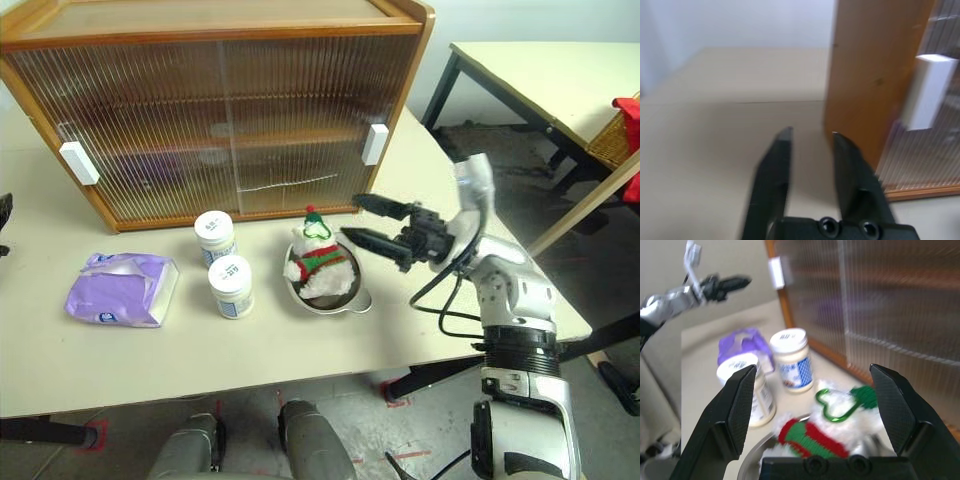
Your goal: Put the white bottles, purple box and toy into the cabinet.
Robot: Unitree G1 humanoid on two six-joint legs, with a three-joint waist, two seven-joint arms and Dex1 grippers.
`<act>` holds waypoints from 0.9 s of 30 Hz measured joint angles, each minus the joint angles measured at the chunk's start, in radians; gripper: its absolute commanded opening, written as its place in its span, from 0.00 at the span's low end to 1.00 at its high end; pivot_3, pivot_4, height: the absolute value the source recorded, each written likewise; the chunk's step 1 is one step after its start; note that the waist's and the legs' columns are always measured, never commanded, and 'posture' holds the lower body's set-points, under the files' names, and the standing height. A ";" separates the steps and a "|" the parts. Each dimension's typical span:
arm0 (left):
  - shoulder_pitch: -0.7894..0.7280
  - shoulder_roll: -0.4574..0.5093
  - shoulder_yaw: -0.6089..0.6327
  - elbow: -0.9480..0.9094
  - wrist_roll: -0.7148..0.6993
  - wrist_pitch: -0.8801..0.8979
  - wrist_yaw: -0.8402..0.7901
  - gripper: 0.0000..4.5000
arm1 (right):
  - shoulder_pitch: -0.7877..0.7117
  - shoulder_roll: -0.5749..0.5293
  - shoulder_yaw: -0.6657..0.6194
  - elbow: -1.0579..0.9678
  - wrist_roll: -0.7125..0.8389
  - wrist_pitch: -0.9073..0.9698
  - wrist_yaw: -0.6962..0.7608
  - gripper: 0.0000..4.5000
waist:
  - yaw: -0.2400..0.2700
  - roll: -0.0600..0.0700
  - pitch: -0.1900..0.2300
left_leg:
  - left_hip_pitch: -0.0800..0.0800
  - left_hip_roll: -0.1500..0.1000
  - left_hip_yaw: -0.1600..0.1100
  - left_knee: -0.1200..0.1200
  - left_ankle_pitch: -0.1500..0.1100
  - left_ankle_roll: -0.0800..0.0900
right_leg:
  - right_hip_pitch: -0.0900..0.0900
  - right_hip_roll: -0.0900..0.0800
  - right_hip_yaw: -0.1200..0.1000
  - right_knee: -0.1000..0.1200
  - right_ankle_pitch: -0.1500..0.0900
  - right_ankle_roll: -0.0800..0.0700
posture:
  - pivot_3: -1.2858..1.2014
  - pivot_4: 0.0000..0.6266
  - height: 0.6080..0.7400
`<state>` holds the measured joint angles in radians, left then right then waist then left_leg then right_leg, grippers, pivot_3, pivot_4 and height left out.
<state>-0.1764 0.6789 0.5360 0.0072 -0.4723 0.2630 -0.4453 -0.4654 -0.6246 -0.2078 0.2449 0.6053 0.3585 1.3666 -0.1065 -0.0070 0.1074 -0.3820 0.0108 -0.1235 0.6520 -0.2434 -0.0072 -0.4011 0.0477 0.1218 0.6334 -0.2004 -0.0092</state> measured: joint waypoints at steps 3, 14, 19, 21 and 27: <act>-0.043 -0.002 -0.050 -0.005 0.011 0.013 0.001 0.01 | -0.002 0.003 -0.003 -0.002 0.004 -0.013 -0.005 1.00 | -0.001 0.000 -0.001 | 0.000 -0.001 0.000 0.002 -0.001 0.000 | 0.000 0.001 0.000 0.000 0.000 0.000 | 0.45 0.13 1.00; -0.140 -0.034 -0.152 0.050 0.053 0.001 -0.025 0.01 | 0.004 0.019 -0.005 -0.012 0.010 -0.037 -0.014 1.00 | -0.005 0.000 -0.003 | 0.000 -0.002 0.001 0.008 -0.003 0.001 | 0.002 0.006 0.000 0.000 0.002 0.001 | 0.43 0.11 1.00; -0.198 -0.042 -0.175 0.135 0.079 -0.039 -0.046 0.01 | 0.021 0.013 -0.007 -0.037 0.010 -0.051 -0.018 1.00 | -0.003 0.001 -0.004 | 0.000 -0.003 0.000 0.011 -0.002 0.003 | 0.005 0.006 -0.001 0.000 0.004 0.004 | 0.43 0.11 1.00; -0.226 -0.052 -0.191 0.169 0.094 -0.053 -0.050 0.01 | 0.028 0.012 -0.008 -0.046 0.010 -0.054 -0.023 1.00 | 0.000 0.001 -0.005 | 0.001 -0.003 -0.002 0.012 0.000 0.006 | 0.007 0.006 -0.001 0.000 0.001 0.010 | 0.43 0.10 1.00; -0.270 -0.075 -0.225 0.209 0.115 -0.074 -0.066 0.01 | 0.052 0.010 -0.008 -0.069 0.011 -0.057 -0.038 1.00 | -0.007 0.001 -0.006 | 0.000 -0.005 -0.006 0.013 0.003 0.011 | 0.009 0.005 0.003 -0.001 0.000 0.011 | 0.42 0.10 1.00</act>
<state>-0.4464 0.6035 0.3112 0.2163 -0.3576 0.1885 -0.5117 -0.4131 -0.6148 -0.2163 0.1761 0.6160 0.3011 1.3287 -0.1138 -0.0063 0.1011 -0.3816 0.0062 -0.1296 0.6655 -0.2401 0.0042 -0.3925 0.0525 0.1244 0.6328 -0.2002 0.0018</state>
